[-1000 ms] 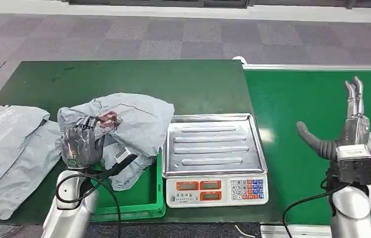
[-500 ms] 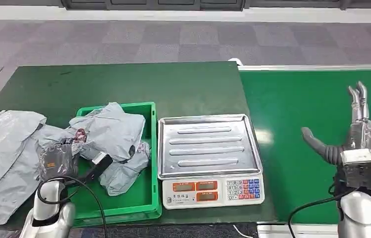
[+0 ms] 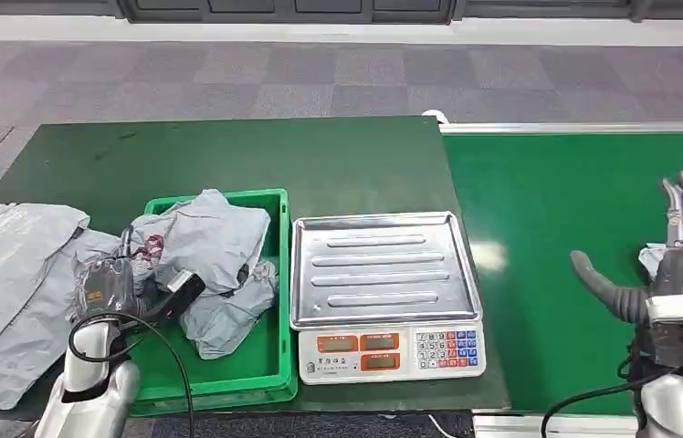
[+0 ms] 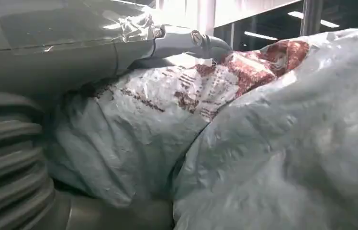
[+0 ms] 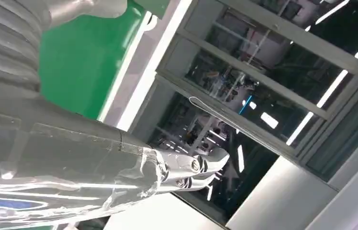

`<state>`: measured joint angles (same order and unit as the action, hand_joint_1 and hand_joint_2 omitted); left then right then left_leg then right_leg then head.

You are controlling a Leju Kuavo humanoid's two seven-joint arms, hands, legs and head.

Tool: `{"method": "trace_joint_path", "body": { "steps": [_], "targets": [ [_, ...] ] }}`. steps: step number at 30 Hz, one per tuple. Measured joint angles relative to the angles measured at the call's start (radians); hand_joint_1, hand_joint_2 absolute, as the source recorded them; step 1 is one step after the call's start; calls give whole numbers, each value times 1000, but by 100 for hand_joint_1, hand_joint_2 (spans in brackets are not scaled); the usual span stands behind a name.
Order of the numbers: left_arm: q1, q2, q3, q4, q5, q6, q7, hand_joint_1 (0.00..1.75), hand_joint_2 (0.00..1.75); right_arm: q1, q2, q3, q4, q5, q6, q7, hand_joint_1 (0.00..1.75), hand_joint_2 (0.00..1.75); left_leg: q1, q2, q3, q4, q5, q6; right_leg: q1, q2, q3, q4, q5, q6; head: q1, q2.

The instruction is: Moved the parcel from conveyor to table for the left to box.

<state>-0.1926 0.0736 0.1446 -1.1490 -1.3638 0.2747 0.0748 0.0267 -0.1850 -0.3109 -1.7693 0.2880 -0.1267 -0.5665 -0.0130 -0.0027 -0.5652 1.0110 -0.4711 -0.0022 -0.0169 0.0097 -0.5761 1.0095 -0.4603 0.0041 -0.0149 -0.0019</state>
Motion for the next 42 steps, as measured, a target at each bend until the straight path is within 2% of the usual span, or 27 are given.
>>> {"method": "trace_joint_path", "body": {
  "steps": [1,4,6,8,9,12,15,20,24,42],
  "targets": [
    [-1,0,-1,3,0,4,1,0,0,1,0,0,-1,0,0,0,0,175,0,0,0,0,0,0,0,0,0,0,0,0,0,0],
    [-4,2,-5,3,21,50,-10,0,0,6,-1,0,-2,-5,-3,0,0,175,-1,0,2,0,0,0,-1,0,0,0,0,0,0,0],
    [-9,3,-11,-1,87,123,-62,0,0,9,-3,0,-2,-11,-7,-1,0,175,-1,-1,5,0,0,1,-1,0,1,0,0,0,0,0],
    [-3,1,-12,-26,221,215,-160,0,0,10,-3,0,-2,-18,-8,-5,0,175,-1,-1,7,0,1,1,0,0,-1,0,1,1,0,0],
    [2,-1,-13,-46,348,271,-254,0,0,10,-3,0,-2,-18,-9,-7,0,175,0,-1,6,0,2,1,0,0,-2,0,1,0,0,0],
    [12,-6,-22,-86,534,307,-392,0,0,9,-3,0,-2,-19,-11,-11,0,175,0,-3,2,0,4,2,0,-3,-5,0,3,1,0,0],
    [33,-16,-36,-155,658,315,-470,0,0,8,-10,0,-2,-32,-24,-14,0,175,0,-7,-2,2,5,3,0,-5,-7,0,3,2,0,0],
    [40,-32,-64,-222,774,278,-519,0,0,-8,-19,0,4,-49,-35,-17,0,175,-1,-12,-9,6,5,6,-1,-8,-10,0,3,4,0,0],
    [40,-60,-71,-293,741,370,-562,0,0,-32,-33,0,11,-62,-39,-13,0,175,-1,-12,-14,10,4,9,-1,-9,-12,-1,5,7,0,0],
    [39,-90,-77,-381,739,379,-561,0,0,-38,-46,0,18,-70,-40,-14,0,175,0,-9,-16,12,3,11,1,-6,-15,-1,5,9,0,0]
  ]
}}
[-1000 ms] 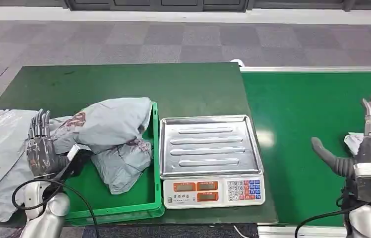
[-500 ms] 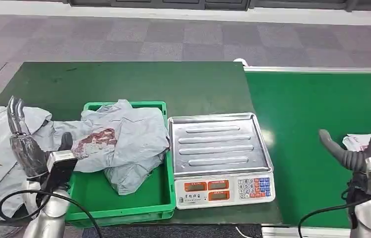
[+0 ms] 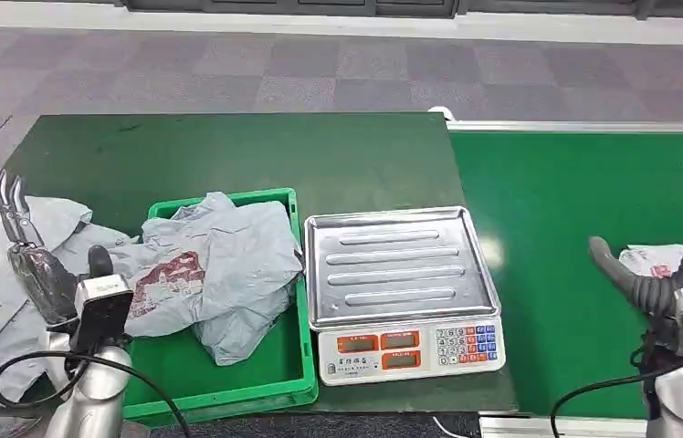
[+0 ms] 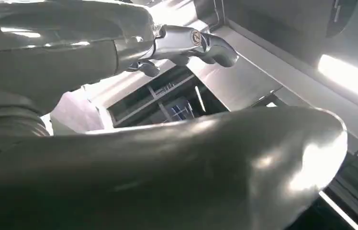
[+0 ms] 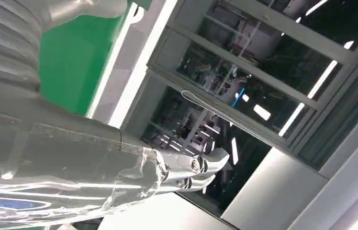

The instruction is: Moved the parcel from conveyor to table for the left to box.

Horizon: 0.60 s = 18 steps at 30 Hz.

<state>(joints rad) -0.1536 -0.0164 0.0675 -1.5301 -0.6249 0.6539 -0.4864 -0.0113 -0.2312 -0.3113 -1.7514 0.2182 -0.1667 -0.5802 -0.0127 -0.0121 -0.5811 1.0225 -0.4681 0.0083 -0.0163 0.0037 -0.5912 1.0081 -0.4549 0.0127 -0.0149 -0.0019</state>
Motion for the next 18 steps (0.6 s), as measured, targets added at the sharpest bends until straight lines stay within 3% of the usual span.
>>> {"method": "trace_joint_path", "body": {
  "steps": [18],
  "targets": [
    [0,-3,0,-7,0,0,0,0,0,0,-4,0,0,0,0,0,0,175,0,0,0,0,0,0,0,0,0,0,0,0,0,0]
  ]
}}
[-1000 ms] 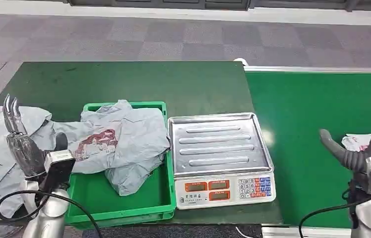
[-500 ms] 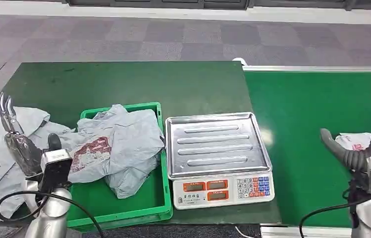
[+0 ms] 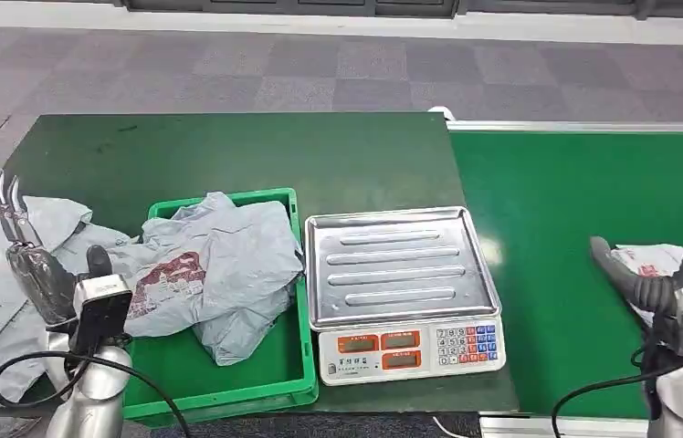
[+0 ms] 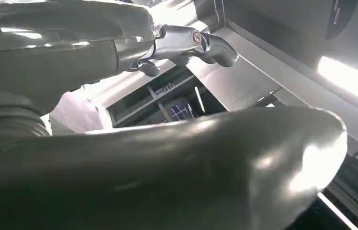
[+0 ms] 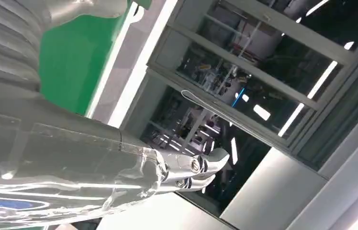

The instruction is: Moved the parcel from conveyor to table for the left to box.

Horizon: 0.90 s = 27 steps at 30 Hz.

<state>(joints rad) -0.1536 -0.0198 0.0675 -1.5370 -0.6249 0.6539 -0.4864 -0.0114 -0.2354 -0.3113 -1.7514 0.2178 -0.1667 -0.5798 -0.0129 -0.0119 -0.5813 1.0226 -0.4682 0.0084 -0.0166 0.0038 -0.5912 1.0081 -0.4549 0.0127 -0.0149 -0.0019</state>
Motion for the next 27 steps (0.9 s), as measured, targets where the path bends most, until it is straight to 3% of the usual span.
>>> {"method": "trace_joint_path", "body": {
  "steps": [14,15,18,19,20,21,23,24,25,27],
  "targets": [
    [0,0,0,0,0,0,0,0,0,0,0,0,0,0,0,0,0,175,0,0,0,0,0,0,0,0,0,0,0,0,0,0],
    [0,0,0,0,0,0,0,0,175,0,0,0,0,0,0,0,0,175,0,0,0,0,0,0,0,0,0,0,0,0,0,0],
    [-1,-1,0,0,7,-7,0,0,175,-1,0,0,0,9,1,8,0,175,0,0,0,0,0,0,0,0,-1,0,-1,0,0,0],
    [-25,-22,-8,27,62,-56,-13,0,175,-38,-6,0,29,68,-6,63,0,175,0,2,-1,0,0,0,0,2,-5,-1,-1,1,0,0],
    [-121,-56,-21,143,160,-122,-66,0,175,-150,-24,0,158,171,-46,139,0,175,-2,3,-2,1,3,3,-2,1,-8,-1,5,4,-3,0],
    [-239,-99,-55,322,315,-267,-120,0,175,-285,-60,-8,376,336,-105,291,0,175,-3,2,-8,4,9,10,-3,0,-10,-1,9,10,-7,0],
    [-342,-156,-139,498,468,-534,-200,0,175,-418,-102,-49,699,678,-170,636,0,175,1,-16,-14,4,16,12,0,-19,-4,-6,7,6,-5,0],
    [-371,-184,-167,557,475,-601,-210,0,175,-459,-111,-53,800,782,-182,766,0,175,2,-17,-14,4,18,11,1,-19,-2,-7,17,9,-2,0],
    [-402,-191,-178,614,485,-619,-213,0,175,-488,-119,-55,898,838,-181,836,0,175,0,-16,-16,5,20,11,0,-18,-3,-7,20,11,0,0],
    [-447,-200,-188,709,531,-630,-212,0,175,-521,-126,-55,1051,815,-174,812,0,175,-4,-1,-18,5,18,11,-4,-1,-10,-6,23,13,-1,0]
  ]
}}
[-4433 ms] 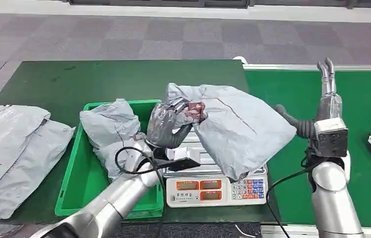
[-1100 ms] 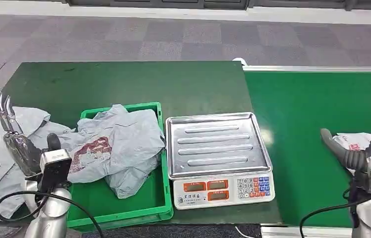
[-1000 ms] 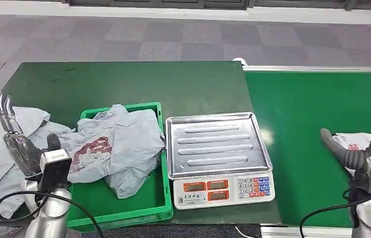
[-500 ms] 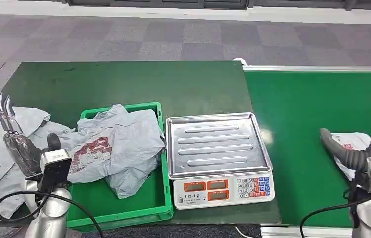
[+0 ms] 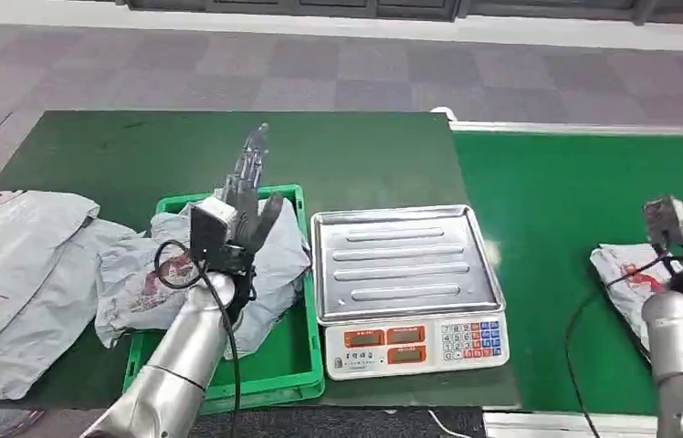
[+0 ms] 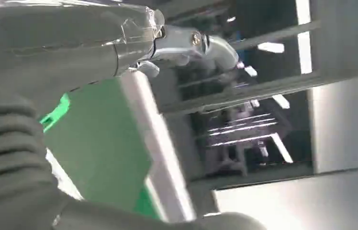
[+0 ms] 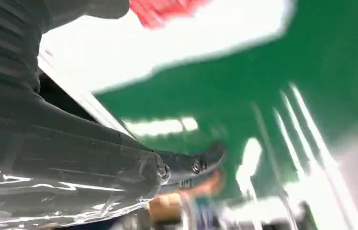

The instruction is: Moved the parcel from conveyor to table for the left to box.

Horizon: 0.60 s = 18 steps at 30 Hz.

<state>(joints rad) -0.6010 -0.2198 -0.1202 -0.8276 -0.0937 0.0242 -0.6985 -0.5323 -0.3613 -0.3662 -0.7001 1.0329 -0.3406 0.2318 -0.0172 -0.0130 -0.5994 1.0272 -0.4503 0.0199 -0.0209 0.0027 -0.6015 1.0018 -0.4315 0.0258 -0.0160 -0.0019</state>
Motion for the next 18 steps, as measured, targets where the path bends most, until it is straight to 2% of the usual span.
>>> {"method": "trace_joint_path", "body": {
  "steps": [2,7,18],
  "targets": [
    [-26,0,-1,58,49,-39,-2,0,175,-17,-15,-3,102,-18,13,-42,0,175,0,3,-1,0,0,0,0,2,-4,0,0,0,0,0],
    [-58,-5,-4,153,61,-51,-4,0,175,-63,-35,-14,257,-32,27,-62,0,175,0,3,-2,-3,0,0,1,2,-5,0,-2,-1,0,0],
    [-76,-7,-4,218,61,-51,-5,0,175,-92,-46,-16,358,-37,27,-62,0,175,0,3,-2,-3,0,-1,0,2,-6,0,-2,-2,0,0]
  ]
}}
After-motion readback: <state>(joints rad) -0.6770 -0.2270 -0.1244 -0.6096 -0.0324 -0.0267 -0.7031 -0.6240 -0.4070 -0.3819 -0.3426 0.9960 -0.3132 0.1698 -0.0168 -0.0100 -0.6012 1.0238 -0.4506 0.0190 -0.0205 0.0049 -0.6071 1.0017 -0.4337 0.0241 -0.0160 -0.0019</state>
